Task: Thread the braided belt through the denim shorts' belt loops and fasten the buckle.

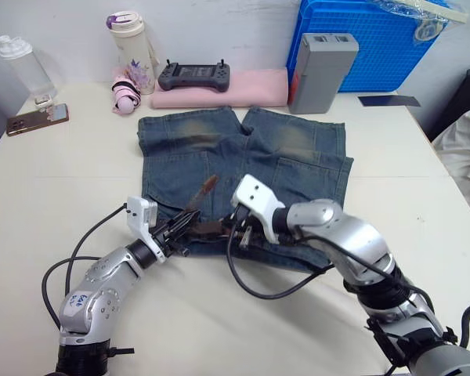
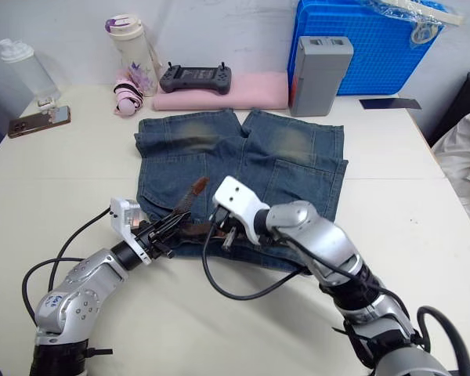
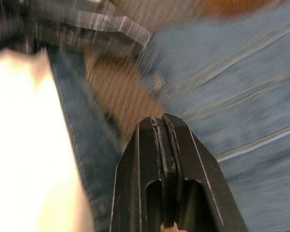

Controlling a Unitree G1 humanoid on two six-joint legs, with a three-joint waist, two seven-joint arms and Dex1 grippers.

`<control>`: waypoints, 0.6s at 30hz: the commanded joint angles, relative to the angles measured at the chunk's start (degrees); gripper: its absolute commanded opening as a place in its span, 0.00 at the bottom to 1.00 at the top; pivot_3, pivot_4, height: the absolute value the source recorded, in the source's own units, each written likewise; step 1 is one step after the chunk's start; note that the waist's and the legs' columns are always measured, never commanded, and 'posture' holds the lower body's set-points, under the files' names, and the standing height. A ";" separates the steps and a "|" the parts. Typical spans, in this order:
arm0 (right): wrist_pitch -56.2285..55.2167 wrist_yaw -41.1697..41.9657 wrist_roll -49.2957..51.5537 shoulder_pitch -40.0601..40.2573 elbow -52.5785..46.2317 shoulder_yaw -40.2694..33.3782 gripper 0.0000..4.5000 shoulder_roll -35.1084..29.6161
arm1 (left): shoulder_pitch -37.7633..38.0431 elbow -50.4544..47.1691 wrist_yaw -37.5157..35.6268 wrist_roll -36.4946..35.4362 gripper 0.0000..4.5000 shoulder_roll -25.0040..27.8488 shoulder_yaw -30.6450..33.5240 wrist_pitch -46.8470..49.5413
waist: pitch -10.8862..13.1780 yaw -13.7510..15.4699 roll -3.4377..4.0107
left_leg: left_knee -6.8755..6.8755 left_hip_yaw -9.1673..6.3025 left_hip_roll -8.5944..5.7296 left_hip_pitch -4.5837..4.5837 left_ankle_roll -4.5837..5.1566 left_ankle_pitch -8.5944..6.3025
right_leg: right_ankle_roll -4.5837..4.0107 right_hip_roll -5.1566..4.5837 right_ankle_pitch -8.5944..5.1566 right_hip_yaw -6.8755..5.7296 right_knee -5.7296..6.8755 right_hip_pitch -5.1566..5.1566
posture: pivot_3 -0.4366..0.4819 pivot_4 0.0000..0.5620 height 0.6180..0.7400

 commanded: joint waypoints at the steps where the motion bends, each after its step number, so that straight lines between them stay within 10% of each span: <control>1: -0.09 -0.24 1.72 -0.84 -1.50 -2.03 0.01 0.49 | 0.31 -1.33 0.03 0.19 0.00 0.19 -0.16 -0.80 | 0.00 0.01 0.00 | -0.03 0.00 0.00 0.01 0.00 0.00 | 0.00 0.00 0.00 0.00 0.00 0.00 | 0.48 0.27 0.87; 18: 0.09 -1.83 -0.52 3.99 -2.73 3.32 0.01 -5.52 | -0.60 -1.09 -0.29 -0.16 0.00 1.01 -0.29 0.22 | 0.00 0.04 0.00 | -0.31 0.02 -0.02 0.01 -0.02 0.05 | 0.00 0.00 0.00 -0.05 -0.07 0.00 | 0.48 0.27 0.87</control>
